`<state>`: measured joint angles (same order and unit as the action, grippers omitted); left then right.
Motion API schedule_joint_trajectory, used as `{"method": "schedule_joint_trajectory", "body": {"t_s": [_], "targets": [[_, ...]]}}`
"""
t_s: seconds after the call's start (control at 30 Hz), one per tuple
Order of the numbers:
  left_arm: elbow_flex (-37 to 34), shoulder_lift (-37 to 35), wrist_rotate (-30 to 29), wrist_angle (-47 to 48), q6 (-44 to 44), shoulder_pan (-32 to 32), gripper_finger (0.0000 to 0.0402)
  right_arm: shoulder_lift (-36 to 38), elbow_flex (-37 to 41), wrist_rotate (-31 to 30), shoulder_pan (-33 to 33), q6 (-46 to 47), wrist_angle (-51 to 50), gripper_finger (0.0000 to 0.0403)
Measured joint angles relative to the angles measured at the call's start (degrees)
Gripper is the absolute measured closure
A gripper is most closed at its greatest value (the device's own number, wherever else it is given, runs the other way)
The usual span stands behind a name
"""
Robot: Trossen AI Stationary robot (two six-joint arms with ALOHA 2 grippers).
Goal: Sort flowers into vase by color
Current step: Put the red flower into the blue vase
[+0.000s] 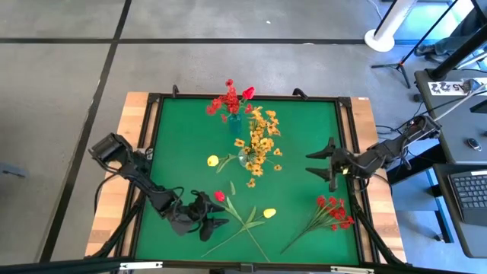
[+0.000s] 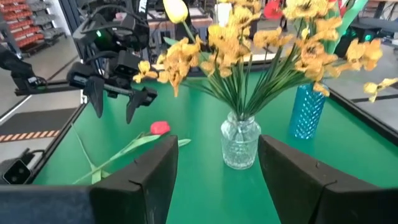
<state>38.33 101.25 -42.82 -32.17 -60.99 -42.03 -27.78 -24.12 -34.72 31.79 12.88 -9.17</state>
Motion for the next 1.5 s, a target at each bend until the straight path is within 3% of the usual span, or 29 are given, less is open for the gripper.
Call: {"method": "schedule_joint_trajectory", "body": {"t_s": [0.13,0.3,0.63,1.13,1.33,1.5], "targets": [[0.0,0.0,0.4,-0.1,-0.7,0.4,0.0131,-0.3,0.0,0.0,0.0,0.9,-1.1,0.0183],[0.0,0.0,0.5,1.2,-8.8,1.2,0.0131,-0.2,0.0,0.1,0.0,1.7,-1.4,0.0183],[0.1,0.0,5.4,13.2,-22.5,3.9,0.0131,-0.2,0.0,-0.7,0.0,1.9,-1.4,0.0183],[0.1,0.0,13.7,13.7,-25.8,4.9,0.0131,-0.2,0.0,-0.7,0.0,2.4,-1.3,0.0183],[0.1,-0.4,18.9,13.4,-27.1,2.3,0.0131,-0.2,0.0,-0.7,0.0,3.2,-1.5,0.0183],[0.1,-0.5,16.7,13.6,-27.2,0.9,0.0131,-0.2,0.0,-0.7,0.0,3.2,-1.7,0.0183]]}}
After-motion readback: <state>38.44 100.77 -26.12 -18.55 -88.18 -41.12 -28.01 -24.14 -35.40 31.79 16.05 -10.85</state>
